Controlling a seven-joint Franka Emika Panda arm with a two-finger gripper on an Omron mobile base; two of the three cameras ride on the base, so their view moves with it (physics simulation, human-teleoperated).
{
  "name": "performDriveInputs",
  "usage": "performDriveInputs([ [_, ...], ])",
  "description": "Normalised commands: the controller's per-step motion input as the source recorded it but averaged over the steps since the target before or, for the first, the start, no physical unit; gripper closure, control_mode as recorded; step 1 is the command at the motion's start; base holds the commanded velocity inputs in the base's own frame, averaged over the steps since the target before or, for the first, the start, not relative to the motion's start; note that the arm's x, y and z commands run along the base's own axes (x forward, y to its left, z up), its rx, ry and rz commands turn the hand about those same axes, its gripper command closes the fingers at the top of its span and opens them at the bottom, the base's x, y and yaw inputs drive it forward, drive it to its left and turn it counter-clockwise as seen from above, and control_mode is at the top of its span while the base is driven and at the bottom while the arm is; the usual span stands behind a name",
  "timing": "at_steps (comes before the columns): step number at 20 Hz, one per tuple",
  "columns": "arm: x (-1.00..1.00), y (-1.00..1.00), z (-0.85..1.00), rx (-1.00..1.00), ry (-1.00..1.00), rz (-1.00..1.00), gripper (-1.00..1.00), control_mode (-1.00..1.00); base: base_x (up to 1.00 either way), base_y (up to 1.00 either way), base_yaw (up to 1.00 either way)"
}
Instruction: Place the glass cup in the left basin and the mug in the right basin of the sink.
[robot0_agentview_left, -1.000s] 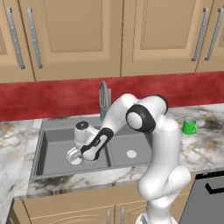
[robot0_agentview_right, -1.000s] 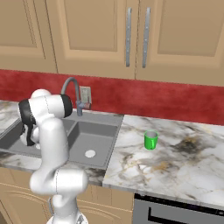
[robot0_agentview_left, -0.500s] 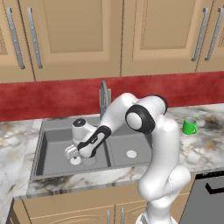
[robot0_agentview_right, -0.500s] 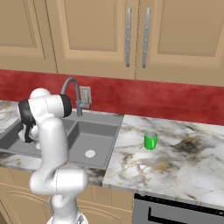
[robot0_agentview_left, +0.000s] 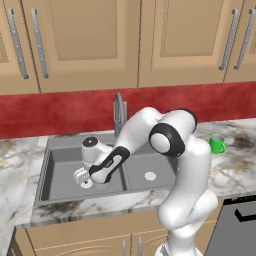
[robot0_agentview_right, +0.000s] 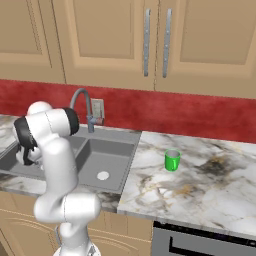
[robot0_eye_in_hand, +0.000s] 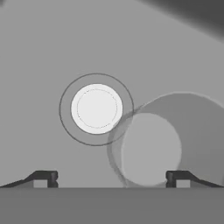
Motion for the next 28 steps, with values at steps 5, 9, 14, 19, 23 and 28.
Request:
performDriveInputs([
  [5, -0.31, -0.03, 0.35, 0.00, 0.00, -0.06, -1.00, -1.00, 0.00, 0.00, 0.00],
  [9, -0.27, -0.01, 0.41, 0.01, 0.00, -0.06, -1.00, -1.00, 0.00, 0.00, 0.00],
  [14, -0.23, -0.04, 0.44, 0.00, 0.00, -0.04, -1.00, -1.00, 0.00, 0.00, 0.00],
  [19, -0.31, -0.10, 0.43, 0.01, 0.00, -0.03, -1.00, -1.00, 0.00, 0.00, 0.00],
  [23, -0.38, -0.14, 0.39, 0.04, -0.04, -0.03, -1.00, -1.00, 0.00, 0.00, 0.00],
  [28, -0.30, -0.18, 0.40, 0.05, -0.02, -0.07, -1.00, -1.00, 0.00, 0.00, 0.00],
])
